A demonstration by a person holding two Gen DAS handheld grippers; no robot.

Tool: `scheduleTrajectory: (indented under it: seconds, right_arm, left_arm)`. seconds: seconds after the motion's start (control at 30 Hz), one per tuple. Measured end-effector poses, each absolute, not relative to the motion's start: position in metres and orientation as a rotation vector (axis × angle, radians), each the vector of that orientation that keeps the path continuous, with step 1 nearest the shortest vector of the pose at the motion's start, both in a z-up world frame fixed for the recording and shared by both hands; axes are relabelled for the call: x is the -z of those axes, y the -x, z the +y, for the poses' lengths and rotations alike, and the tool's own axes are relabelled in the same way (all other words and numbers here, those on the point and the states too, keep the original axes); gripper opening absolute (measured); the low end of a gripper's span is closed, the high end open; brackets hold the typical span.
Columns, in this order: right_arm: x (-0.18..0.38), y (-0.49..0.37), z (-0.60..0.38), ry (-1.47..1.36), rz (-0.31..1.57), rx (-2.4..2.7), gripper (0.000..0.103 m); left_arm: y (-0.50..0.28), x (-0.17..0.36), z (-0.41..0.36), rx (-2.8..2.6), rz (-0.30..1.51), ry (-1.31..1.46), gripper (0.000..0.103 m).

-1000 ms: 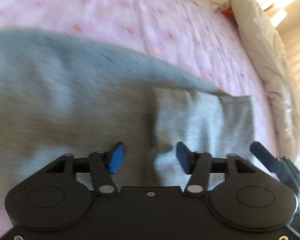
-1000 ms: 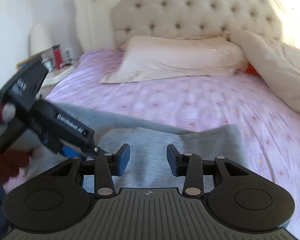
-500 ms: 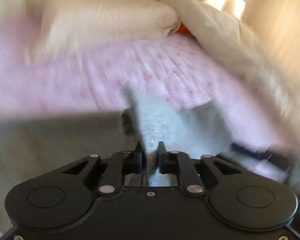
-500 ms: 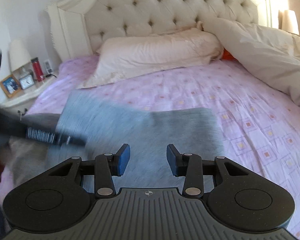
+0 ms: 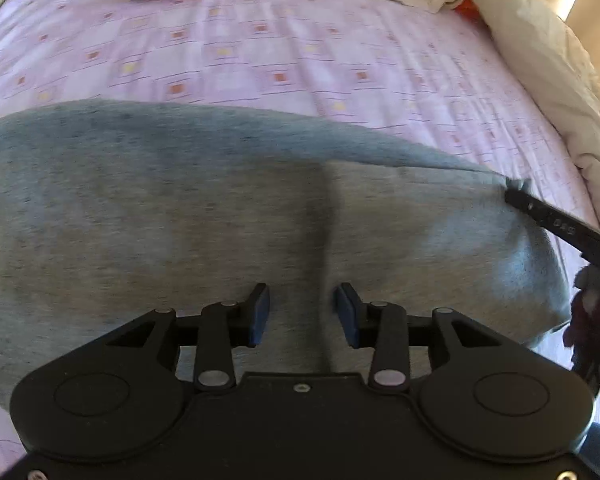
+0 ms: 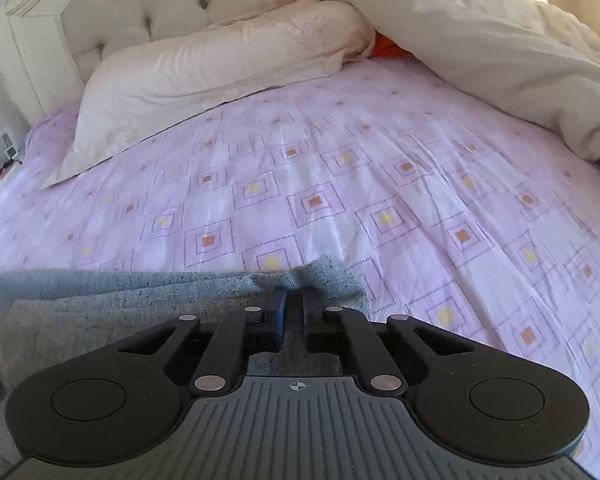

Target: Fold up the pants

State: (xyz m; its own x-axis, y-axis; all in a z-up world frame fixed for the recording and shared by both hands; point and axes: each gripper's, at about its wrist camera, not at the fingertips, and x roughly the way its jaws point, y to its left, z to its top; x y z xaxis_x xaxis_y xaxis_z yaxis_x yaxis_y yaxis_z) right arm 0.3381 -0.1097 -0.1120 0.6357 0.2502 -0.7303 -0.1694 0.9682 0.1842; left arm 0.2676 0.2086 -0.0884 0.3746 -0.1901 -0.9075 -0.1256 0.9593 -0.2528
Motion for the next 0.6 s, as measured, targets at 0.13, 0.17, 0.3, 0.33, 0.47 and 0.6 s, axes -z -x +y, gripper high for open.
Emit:
scheduleTrajectory:
  seconds: [0.13, 0.17, 0.3, 0.33, 0.47, 0.6]
  right_arm:
    - [0.088, -0.303, -0.085, -0.078, 0.802, -0.334, 0.012]
    - [0.085, -0.292, -0.078, -0.091, 0.791, -0.379, 0.012]
    - [0.08, -0.249, -0.032, -0.091, 0.814, -0.56, 0.012]
    - [0.081, -0.239, -0.02, -0.081, 0.828, -0.598, 0.012]
    - [0.099, -0.2, 0.018, 0.133, 0.912, -0.638, 0.012]
    - [0.098, -0.187, 0.014, 0.076, 1.011, -0.59, 0.011]
  left_arm:
    - [-0.258, 0.077, 0.229, -0.01, 1.187, 0.272, 0.044]
    - [-0.254, 0.073, 0.234, -0.02, 1.182, 0.262, 0.044]
    - [-0.235, 0.064, 0.254, -0.054, 1.178, 0.26, 0.044]
    - [-0.231, 0.063, 0.256, -0.063, 1.187, 0.264, 0.044]
    - [-0.206, 0.063, 0.252, -0.025, 1.215, 0.291, 0.046]
    - [-0.183, 0.083, 0.235, 0.064, 1.336, 0.237, 0.048]
